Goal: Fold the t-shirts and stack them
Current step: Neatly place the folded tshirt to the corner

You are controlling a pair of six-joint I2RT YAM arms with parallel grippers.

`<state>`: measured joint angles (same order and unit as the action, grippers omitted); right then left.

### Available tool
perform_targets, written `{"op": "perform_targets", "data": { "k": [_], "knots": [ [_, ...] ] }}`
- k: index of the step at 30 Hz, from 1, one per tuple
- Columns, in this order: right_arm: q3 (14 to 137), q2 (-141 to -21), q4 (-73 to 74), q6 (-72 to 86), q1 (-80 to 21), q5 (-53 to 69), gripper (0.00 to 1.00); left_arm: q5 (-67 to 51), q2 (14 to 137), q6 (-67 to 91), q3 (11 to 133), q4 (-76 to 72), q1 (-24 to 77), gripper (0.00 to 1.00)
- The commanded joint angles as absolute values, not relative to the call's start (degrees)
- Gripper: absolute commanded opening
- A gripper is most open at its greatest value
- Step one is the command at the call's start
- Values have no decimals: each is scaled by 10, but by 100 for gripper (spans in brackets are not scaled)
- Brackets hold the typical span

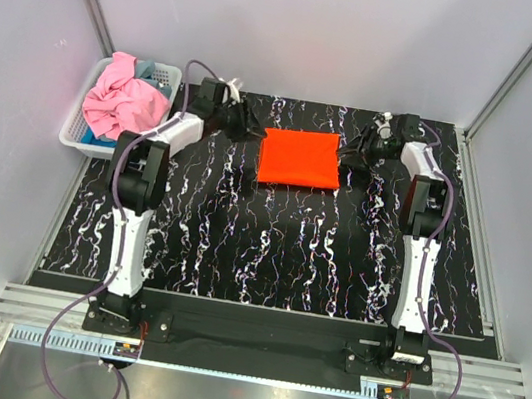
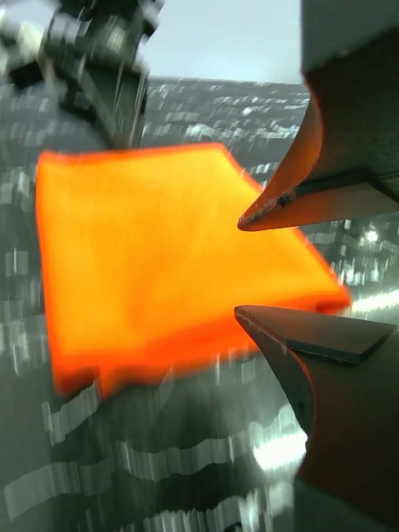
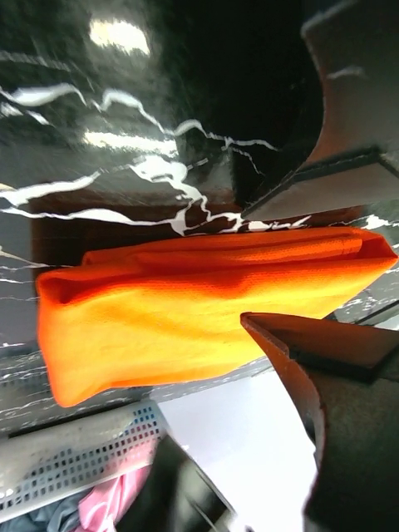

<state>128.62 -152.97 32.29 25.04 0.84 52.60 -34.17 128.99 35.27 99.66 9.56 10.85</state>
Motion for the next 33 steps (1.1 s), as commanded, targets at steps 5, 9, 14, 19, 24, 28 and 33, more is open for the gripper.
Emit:
{"op": "perform_targets", "data": {
  "k": [5, 9, 14, 19, 24, 28, 33],
  "knots": [
    [1248, -1526, 373, 201, -17, 460, 54, -344, 1263, 345, 986, 43, 196, 45],
    [1249, -1531, 379, 199, -17, 453, 43, -338, 1304, 338, 1003, 56, 221, 43],
    [1235, -1510, 381, 200, -15, 400, 32, -295, 1320, 316, 980, 73, 216, 42],
    [1253, -1527, 392, 203, -14, 410, 25, -290, 1318, 316, 948, 54, 209, 42],
    [1259, -1517, 394, 202, -15, 410, 30, -310, 1319, 319, 952, 52, 209, 42],
    [1249, -1461, 406, 218, -7, 374, 47, -340, 1300, 336, 952, 39, 208, 42],
    [1223, -1373, 403, 244, -7, 378, 18, -364, 1255, 360, 944, 24, 206, 43]
  ]
}}
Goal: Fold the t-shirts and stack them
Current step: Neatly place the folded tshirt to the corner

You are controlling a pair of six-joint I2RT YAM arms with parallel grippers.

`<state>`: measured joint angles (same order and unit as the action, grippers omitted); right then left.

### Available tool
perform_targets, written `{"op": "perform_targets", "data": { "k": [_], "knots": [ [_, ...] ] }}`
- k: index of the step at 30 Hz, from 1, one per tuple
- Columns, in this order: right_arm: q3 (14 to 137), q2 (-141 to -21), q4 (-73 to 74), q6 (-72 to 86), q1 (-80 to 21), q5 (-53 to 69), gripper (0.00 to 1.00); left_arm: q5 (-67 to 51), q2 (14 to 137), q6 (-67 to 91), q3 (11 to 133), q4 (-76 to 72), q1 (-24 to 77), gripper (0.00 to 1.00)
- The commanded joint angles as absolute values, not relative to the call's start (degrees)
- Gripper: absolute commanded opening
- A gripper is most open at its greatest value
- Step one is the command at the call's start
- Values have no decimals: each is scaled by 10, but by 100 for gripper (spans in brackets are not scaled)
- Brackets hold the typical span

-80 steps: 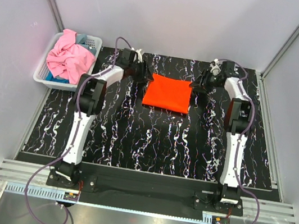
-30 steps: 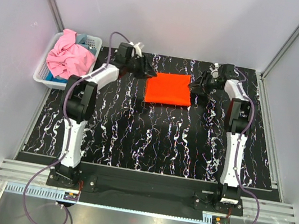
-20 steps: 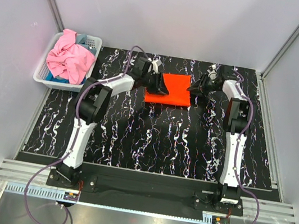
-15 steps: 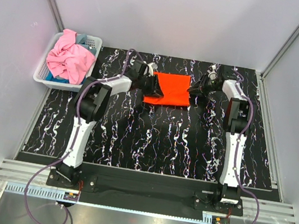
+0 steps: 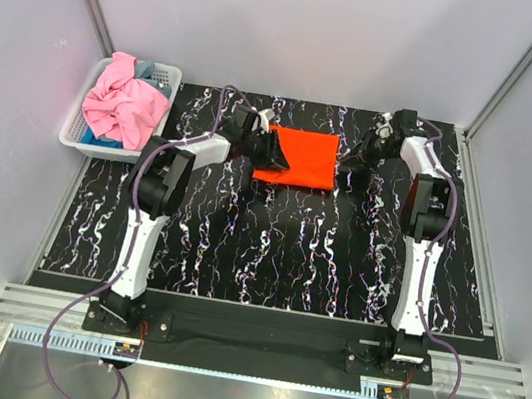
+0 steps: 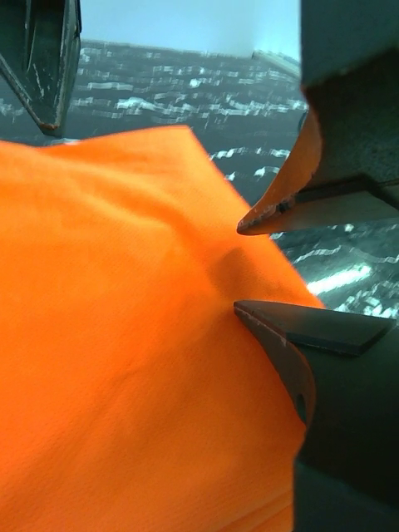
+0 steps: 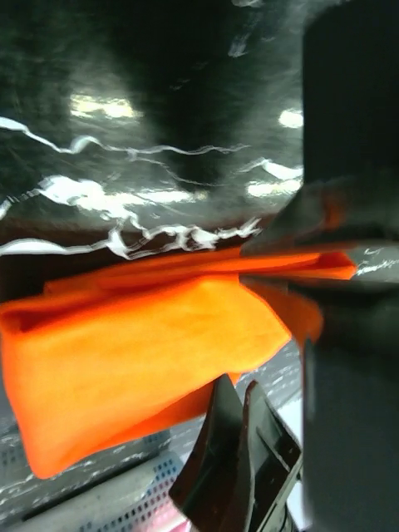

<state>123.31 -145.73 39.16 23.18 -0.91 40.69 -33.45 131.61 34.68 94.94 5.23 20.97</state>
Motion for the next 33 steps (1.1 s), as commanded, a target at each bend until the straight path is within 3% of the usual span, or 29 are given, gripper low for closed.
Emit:
{"op": "perform_targets", "data": {
  "k": [1, 3, 4, 13, 23, 33],
  "knots": [
    [1214, -1365, 398, 250, -11, 389, 13, -363, 1248, 362, 940, 23, 206, 43],
    [1205, -1346, 394, 251, -21, 401, 1, -357, 1234, 364, 937, 23, 205, 43],
    [1195, -1342, 383, 252, -35, 422, 0, -357, 1231, 366, 935, 22, 204, 43],
    [1149, -1383, 252, 306, -98, 575, 0, -323, 1247, 382, 894, 16, 197, 42],
    [1107, -1458, 265, 246, -72, 598, 0, -275, 1259, 374, 847, 26, 181, 41],
    [1084, -1436, 280, 211, -44, 634, 4, -270, 1266, 368, 845, 37, 171, 40]
  ]
}}
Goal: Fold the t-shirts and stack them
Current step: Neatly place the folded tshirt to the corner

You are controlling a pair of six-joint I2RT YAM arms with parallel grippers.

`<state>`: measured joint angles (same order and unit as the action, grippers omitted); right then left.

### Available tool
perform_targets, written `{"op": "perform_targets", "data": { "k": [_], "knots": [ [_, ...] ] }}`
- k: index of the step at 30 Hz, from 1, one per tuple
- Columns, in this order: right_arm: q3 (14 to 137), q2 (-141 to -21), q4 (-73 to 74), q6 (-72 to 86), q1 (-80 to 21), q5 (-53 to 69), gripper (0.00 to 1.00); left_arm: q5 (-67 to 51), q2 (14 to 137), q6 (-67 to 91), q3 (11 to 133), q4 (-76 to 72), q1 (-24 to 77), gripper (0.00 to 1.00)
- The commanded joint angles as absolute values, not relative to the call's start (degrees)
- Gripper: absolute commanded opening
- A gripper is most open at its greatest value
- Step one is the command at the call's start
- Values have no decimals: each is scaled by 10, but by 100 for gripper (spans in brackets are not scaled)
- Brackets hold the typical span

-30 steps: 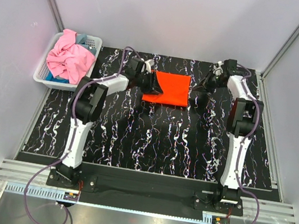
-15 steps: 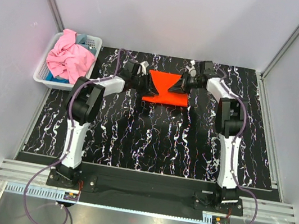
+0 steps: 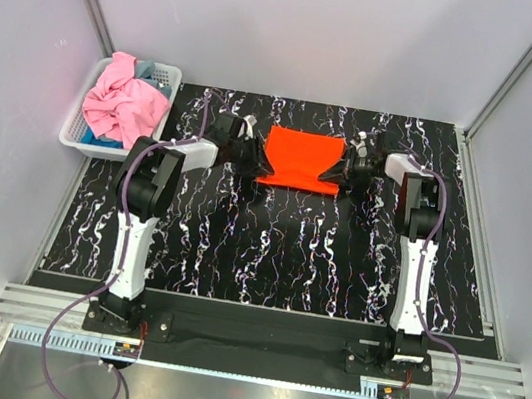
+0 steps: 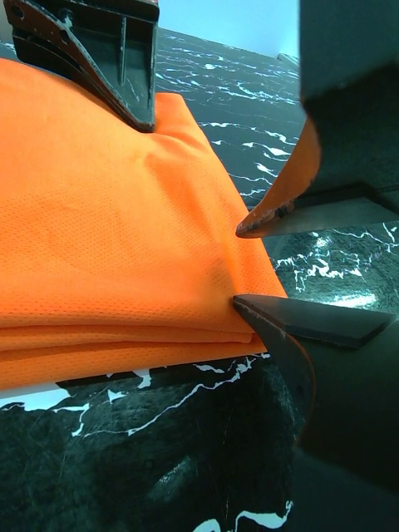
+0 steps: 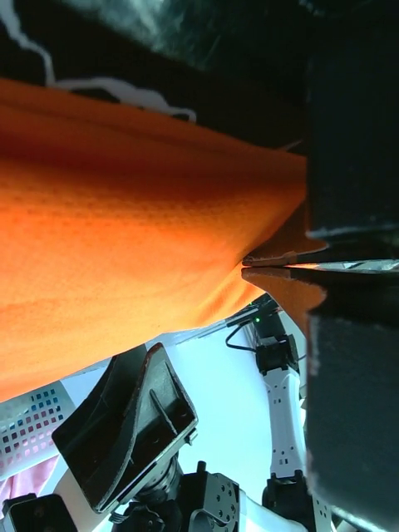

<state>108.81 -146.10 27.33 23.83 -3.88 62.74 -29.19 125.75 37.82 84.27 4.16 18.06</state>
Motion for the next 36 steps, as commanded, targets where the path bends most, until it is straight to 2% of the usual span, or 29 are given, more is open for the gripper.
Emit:
{"op": "perform_targets", "data": {
  "k": [1, 3, 11, 14, 17, 22, 27, 36],
  "knots": [
    [1085, -1429, 283, 212, -44, 628, 6, -271, 1264, 367, 847, 44, 171, 40],
    [1094, -1406, 295, 207, -43, 616, 9, -286, 1259, 367, 856, 50, 169, 40],
    [1076, -1349, 305, 212, -9, 508, 49, -387, 1163, 351, 922, 148, 165, 45],
    [1092, -1353, 330, 192, -4, 484, 54, -389, 1117, 329, 934, 201, 165, 46],
    [1121, -1368, 364, 173, -4, 440, 55, -409, 1079, 314, 916, 233, 165, 46],
    [1170, -1408, 388, 160, -4, 423, 59, -407, 980, 280, 798, 244, 166, 46],
    [1228, -1456, 414, 144, -4, 421, 57, -404, 899, 252, 719, 260, 167, 47],
    [1259, -1495, 391, 169, -4, 469, 35, -410, 855, 236, 673, 254, 167, 47]
  ]
}}
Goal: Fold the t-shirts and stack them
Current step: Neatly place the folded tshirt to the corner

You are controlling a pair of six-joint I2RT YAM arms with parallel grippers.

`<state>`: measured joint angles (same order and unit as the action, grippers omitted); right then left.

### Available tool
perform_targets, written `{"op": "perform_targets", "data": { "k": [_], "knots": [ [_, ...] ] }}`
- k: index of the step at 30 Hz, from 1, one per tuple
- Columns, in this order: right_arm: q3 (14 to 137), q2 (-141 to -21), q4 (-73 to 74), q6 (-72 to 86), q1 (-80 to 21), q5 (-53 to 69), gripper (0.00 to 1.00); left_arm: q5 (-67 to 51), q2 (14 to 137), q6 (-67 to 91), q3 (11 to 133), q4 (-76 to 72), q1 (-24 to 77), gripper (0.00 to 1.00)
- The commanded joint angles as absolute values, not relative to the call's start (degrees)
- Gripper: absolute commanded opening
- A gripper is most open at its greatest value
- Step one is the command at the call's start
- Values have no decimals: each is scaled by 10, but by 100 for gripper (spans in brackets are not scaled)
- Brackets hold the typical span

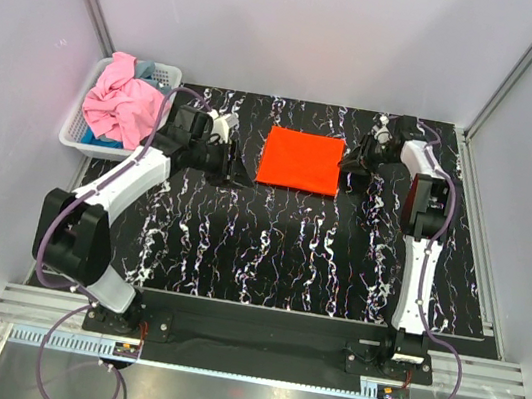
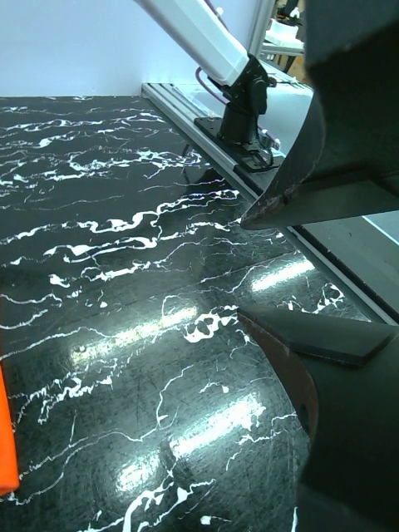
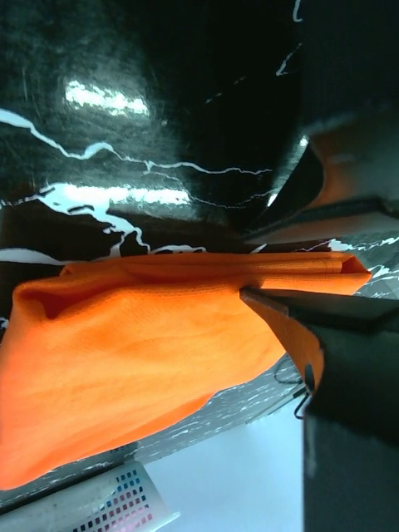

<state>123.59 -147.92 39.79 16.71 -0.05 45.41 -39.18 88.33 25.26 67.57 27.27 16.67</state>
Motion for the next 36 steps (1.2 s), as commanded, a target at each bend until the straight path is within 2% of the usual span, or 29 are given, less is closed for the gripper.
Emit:
{"op": "perform_targets", "data": {
  "k": [1, 5, 9, 10, 11, 16, 25, 36],
  "knots": [
    [1260, -1495, 390, 170, -4, 471, 34, -410, 855, 236, 672, 253, 167, 47],
    [1278, -1507, 394, 168, -4, 484, 28, -415, 860, 236, 671, 251, 167, 47],
    [1287, -1517, 377, 178, -4, 497, 13, -418, 855, 239, 667, 245, 167, 46],
    [1287, -1518, 374, 182, -4, 503, 3, -418, 854, 238, 666, 243, 168, 46],
    [1287, -1522, 368, 185, -4, 511, 0, -416, 853, 236, 664, 243, 167, 46],
    [1307, -1528, 382, 179, -4, 487, 0, -422, 852, 233, 662, 247, 169, 47],
    [1427, -1562, 483, 134, 95, 418, 0, -438, 856, 234, 659, 242, 176, 47],
    [1548, -1610, 481, 96, 184, 338, 0, -449, 866, 239, 655, 233, 205, 47]
  ]
}}
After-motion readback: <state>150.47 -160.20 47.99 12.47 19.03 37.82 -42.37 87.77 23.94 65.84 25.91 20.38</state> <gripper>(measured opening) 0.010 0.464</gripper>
